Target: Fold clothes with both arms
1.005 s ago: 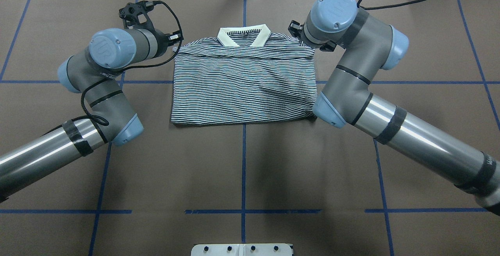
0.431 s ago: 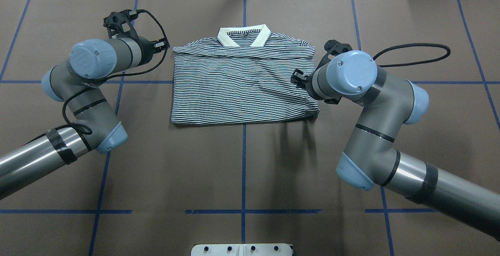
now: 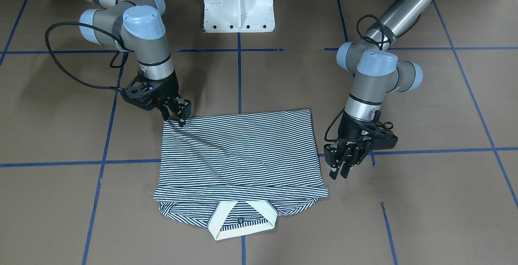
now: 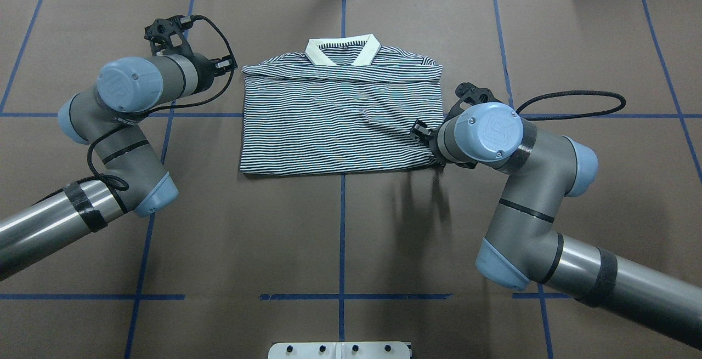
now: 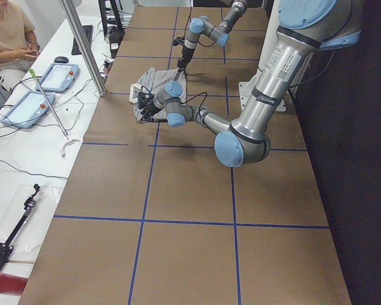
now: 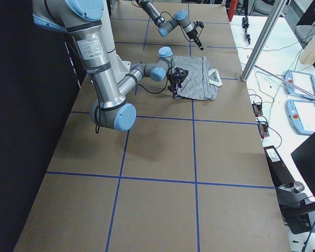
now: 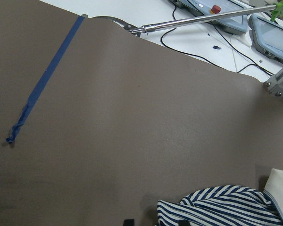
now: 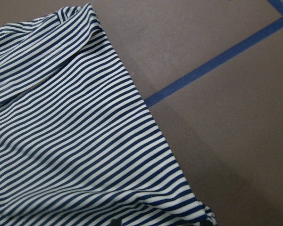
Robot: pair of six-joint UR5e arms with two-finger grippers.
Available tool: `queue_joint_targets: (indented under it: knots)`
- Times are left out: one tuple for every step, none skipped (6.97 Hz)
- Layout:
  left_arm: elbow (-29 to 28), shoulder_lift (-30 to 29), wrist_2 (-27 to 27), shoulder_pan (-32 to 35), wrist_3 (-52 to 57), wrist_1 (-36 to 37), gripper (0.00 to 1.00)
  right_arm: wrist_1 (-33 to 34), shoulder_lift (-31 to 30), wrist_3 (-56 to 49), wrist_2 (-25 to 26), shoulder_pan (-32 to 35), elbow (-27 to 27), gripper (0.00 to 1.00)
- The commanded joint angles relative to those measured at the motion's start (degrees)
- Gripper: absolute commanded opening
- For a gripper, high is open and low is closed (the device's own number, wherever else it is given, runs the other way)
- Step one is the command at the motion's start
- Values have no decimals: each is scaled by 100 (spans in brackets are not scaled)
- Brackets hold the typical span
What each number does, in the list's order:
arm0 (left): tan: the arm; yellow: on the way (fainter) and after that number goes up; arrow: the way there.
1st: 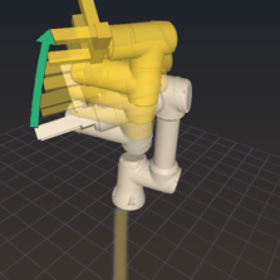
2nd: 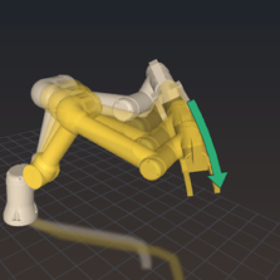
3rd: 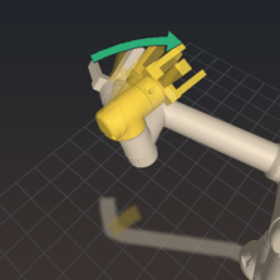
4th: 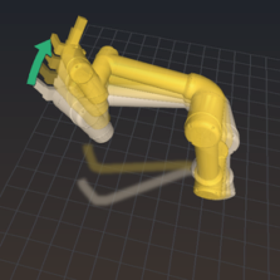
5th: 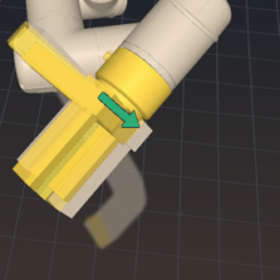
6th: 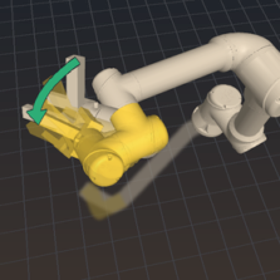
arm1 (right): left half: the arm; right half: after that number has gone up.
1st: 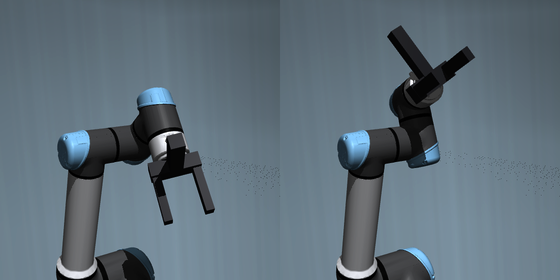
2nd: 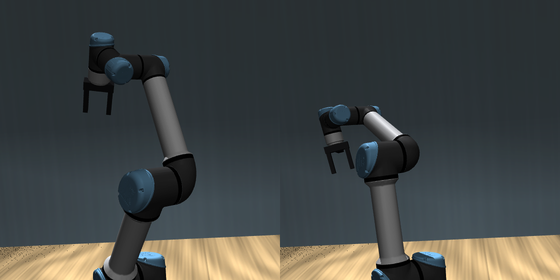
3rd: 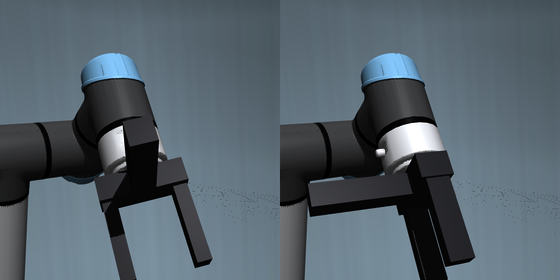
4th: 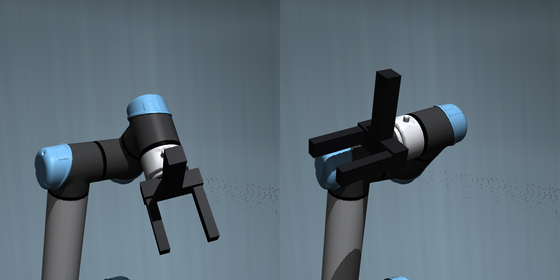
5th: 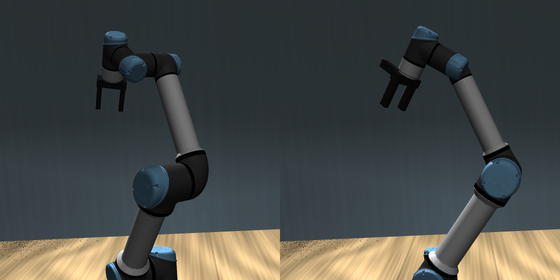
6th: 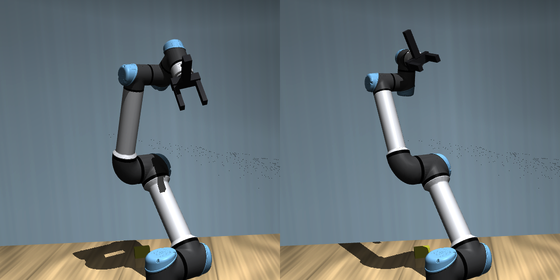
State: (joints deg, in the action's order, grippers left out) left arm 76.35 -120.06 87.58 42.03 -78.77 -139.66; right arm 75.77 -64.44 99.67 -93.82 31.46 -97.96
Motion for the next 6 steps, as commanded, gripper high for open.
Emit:
queue_joint_targets:
  knots:
    - [-15, 0, -4, -11, -7, 0, 44, 34, -51, 0, 66, 9, -47, 63]
    - [-24, 9, -13, -2, 2, 0, 44, 25, -138, 8, 74, -8, -47, 63]
    - [-15, 0, -13, -2, 2, 0, 45, 25, -165, 8, 92, -8, -47, 63]
    - [-15, 9, -13, -2, 2, 0, 45, 34, -174, 0, 197, -8, -39, 63]
    - [-15, 9, -13, -2, 2, 0, 45, 34, -175, 8, 215, -43, -39, 56]
    - [-15, 9, -13, -2, 10, 0, 45, 25, -166, 17, 215, -70, -30, 15]
